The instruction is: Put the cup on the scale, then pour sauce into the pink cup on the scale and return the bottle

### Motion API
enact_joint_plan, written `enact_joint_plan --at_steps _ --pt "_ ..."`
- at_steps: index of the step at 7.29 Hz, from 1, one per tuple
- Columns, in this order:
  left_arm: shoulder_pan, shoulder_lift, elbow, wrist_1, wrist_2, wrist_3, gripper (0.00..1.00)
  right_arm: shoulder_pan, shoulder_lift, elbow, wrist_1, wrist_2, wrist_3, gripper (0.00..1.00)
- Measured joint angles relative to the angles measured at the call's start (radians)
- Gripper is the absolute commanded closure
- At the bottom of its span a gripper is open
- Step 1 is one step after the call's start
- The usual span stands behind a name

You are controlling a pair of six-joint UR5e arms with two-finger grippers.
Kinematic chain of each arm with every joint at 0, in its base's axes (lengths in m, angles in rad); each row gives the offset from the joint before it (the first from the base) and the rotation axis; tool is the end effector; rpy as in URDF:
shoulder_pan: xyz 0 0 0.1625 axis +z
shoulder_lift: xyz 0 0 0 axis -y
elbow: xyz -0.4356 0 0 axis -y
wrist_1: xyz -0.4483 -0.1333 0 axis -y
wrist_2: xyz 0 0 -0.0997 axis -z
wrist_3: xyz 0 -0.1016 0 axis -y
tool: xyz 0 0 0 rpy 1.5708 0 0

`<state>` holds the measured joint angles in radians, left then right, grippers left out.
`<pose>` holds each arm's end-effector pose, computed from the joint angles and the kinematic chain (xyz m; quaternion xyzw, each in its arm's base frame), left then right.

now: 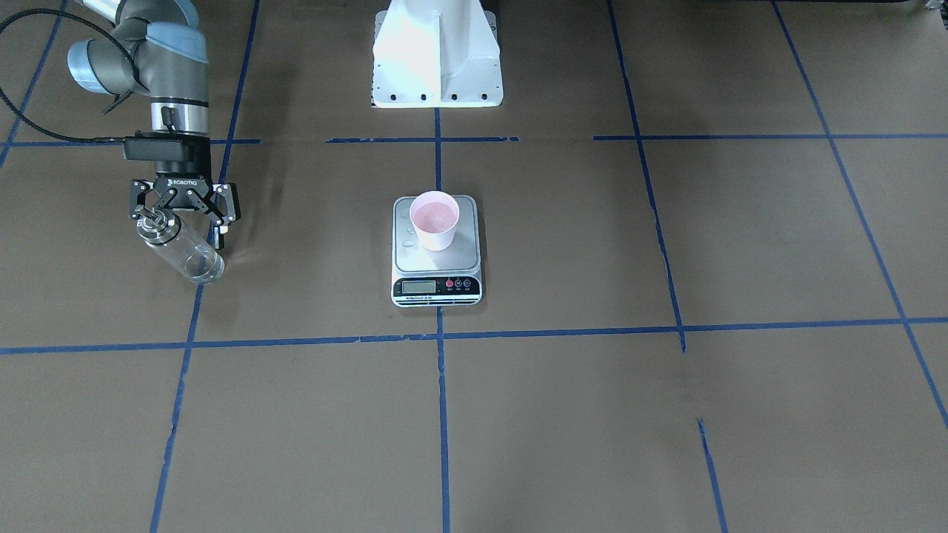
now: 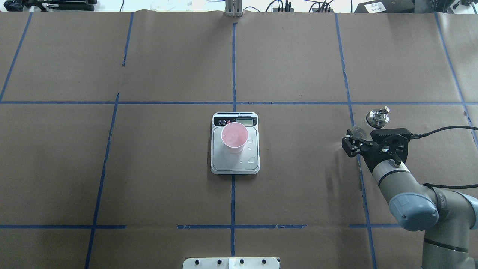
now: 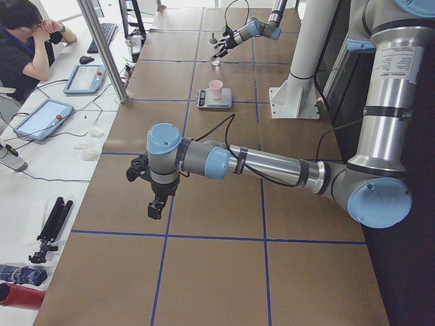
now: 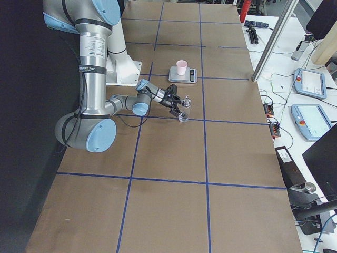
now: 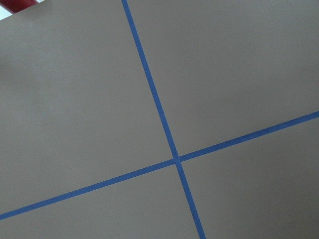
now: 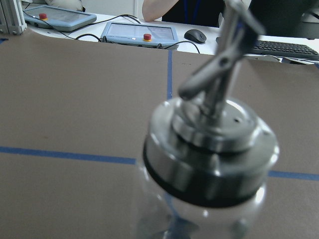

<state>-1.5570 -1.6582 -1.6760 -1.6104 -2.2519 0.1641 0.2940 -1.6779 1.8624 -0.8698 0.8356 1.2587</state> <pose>-0.0611 -0.5941 0.5645 0.1338 0.3226 0.1217 0.9291 -0.4351 -0.3422 0.4839 0.4292 -0.2847 0.1463 0.8446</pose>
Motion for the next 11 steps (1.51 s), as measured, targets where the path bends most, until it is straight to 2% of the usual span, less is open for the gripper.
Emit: enact_joint_plan --at_steps 4,5,7,9,11 --pt "-0.001 0.002 -0.001 0.000 0.000 0.000 0.00 -0.102 -0.170 0.139 -0.020 -0.005 0.042 0.00" --pt "-0.001 0.004 -0.003 0.000 0.000 0.000 0.00 -0.119 -0.220 0.223 -0.089 0.000 0.046 0.00" --pt "-0.001 0.008 -0.010 0.000 0.000 0.000 0.00 -0.126 -0.270 0.436 -0.360 0.030 0.048 0.00" --pt "-0.002 0.010 -0.011 0.000 0.000 0.000 0.00 -0.082 -0.249 0.629 -0.639 0.133 0.041 0.00" --pt "-0.002 0.012 -0.012 0.001 0.000 0.000 0.00 0.044 -0.116 0.693 -0.823 0.258 -0.059 0.00"
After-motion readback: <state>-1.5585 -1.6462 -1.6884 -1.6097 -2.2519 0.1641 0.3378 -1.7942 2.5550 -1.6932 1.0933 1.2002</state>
